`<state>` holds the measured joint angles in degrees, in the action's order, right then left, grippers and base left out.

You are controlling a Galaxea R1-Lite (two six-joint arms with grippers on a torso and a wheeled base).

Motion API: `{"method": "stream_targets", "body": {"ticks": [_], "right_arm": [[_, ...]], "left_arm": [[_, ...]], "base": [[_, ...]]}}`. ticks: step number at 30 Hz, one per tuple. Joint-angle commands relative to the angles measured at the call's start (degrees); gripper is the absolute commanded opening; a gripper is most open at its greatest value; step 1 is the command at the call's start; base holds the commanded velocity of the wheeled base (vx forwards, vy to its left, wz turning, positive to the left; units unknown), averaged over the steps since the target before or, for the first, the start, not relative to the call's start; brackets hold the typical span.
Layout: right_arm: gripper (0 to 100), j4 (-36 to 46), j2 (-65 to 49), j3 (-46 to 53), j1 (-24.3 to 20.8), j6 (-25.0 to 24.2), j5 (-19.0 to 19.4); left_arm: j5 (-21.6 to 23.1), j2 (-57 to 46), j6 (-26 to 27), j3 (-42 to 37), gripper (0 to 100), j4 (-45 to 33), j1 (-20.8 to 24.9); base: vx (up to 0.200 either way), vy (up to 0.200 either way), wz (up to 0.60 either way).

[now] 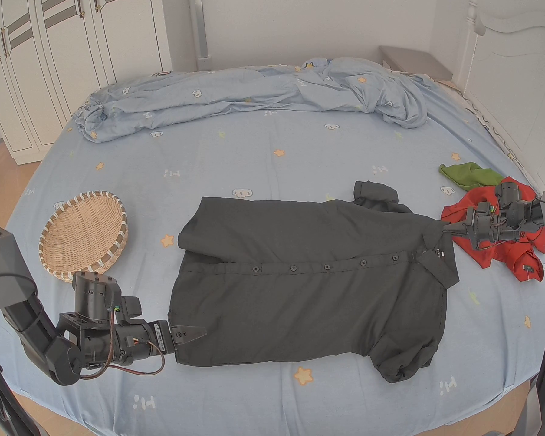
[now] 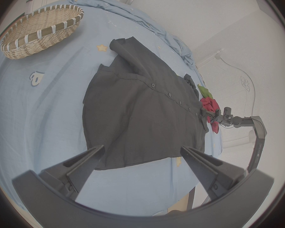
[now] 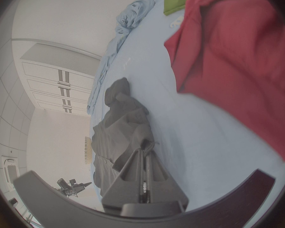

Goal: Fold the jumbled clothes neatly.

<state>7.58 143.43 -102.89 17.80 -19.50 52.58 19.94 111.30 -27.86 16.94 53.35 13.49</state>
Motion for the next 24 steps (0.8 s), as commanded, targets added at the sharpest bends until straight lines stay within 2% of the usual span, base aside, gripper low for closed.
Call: {"method": "stream_targets", "body": {"ticks": [1, 9, 10, 17, 22, 24], "right_arm": [[0, 3.1, 3.6, -5.0, 0.6, -0.1, -0.1], [0, 3.4, 2.8, -1.3, 0.2, 2.3, 0.0], [100, 3.4, 2.8, -0.9, 0.0, 2.7, -0.3], [100, 4.3, -0.4, 1.9, 0.0, 2.7, -0.6], [100, 4.4, -8.3, 9.6, 0.7, 3.1, -0.6], [100, 4.3, -13.1, 16.4, 1.3, 3.4, -0.7]], "left_arm": [[0.0, 0.1, 0.0, 0.0, 100, 0.0, -0.3], [0.1, 0.1, 0.0, 0.4, 100, 0.0, -0.8], [0.1, 0.1, 0.0, 0.4, 100, 0.0, -0.8], [0.0, -0.2, 0.1, 0.5, 100, 0.1, -2.2], [0.2, -0.6, 0.3, 0.9, 100, 0.0, -4.6], [1.1, -0.6, 0.4, 0.6, 100, -0.1, -5.8]], "base": [[0.0, 0.0, 0.0], [0.0, 0.0, 0.0], [0.0, 0.0, 0.0], [0.0, 0.0, 0.0], [0.0, 0.0, 0.0], [0.0, 0.0, 0.0]]}}
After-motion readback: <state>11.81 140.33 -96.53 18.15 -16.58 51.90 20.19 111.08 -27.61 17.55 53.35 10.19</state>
